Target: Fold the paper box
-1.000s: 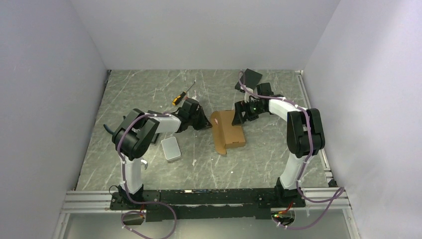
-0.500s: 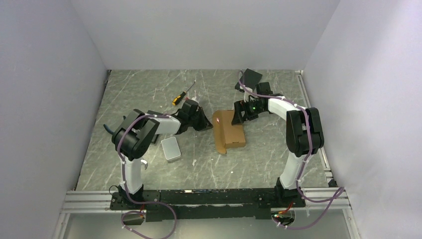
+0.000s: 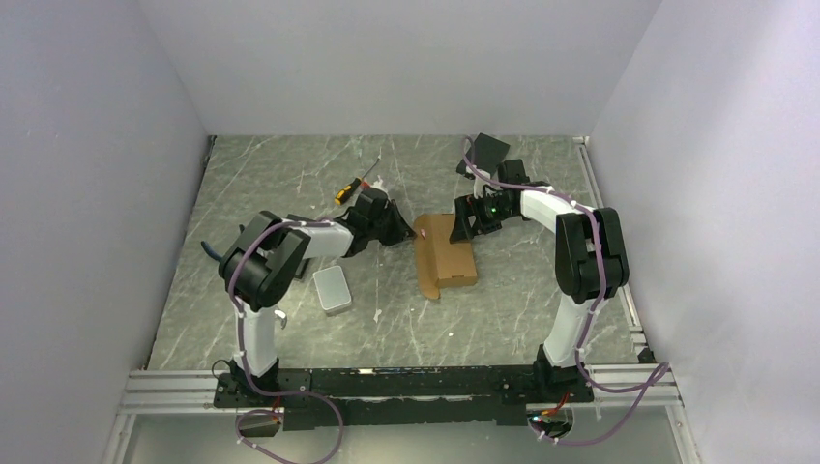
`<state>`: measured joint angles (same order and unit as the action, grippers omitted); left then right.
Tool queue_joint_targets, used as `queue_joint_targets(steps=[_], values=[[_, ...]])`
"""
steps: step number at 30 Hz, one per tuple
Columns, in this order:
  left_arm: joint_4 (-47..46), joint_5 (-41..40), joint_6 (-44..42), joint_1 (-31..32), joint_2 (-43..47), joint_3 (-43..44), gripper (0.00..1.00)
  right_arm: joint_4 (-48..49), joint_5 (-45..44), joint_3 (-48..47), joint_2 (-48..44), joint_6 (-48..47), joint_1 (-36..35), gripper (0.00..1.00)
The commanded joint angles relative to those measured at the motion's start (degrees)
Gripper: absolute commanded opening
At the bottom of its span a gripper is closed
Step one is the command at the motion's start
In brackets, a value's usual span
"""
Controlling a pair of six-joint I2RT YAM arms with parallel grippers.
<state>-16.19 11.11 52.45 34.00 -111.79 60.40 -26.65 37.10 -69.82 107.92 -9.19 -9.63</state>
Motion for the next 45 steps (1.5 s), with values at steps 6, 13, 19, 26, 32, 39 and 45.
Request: queue_joint_targets(steps=[6,13,19,26,32,39,45], values=[[2.8,-2.31,0.21,0.45,-4.34,6.99,0.0,-0.94,-2.0,-1.52,1.62,-0.83,-0.3,0.87],[7.2,-3.64,-1.53,1.64,-7.86,11.29,0.0,-1.16,-1.73,-1.61,1.59,-0.92,-0.3,0.87],[6.82,-0.7,-2.14,3.18,-10.3,14.24,0.0,-1.64,-1.89,-1.9,2.2,-1.14,-0.56,0.87],[8.51,-2.17,-2.59,4.45,-8.7,14.05,0.0,-1.43,-4.39,-1.72,2.25,-1.27,-0.57,0.87],[11.13,-5.45,-4.33,4.41,-2.03,9.66,0.0,-1.56,-7.2,-1.57,2.38,-1.91,-0.48,0.83],[10.49,-7.85,-8.59,4.36,9.61,0.4,0.07,-3.63,-4.65,-2.43,3.09,-5.04,-0.72,0.77],[8.45,-10.44,-14.33,2.0,18.75,-7.88,0.37,-6.47,-2.3,-3.85,4.05,-9.33,-3.02,0.75]])
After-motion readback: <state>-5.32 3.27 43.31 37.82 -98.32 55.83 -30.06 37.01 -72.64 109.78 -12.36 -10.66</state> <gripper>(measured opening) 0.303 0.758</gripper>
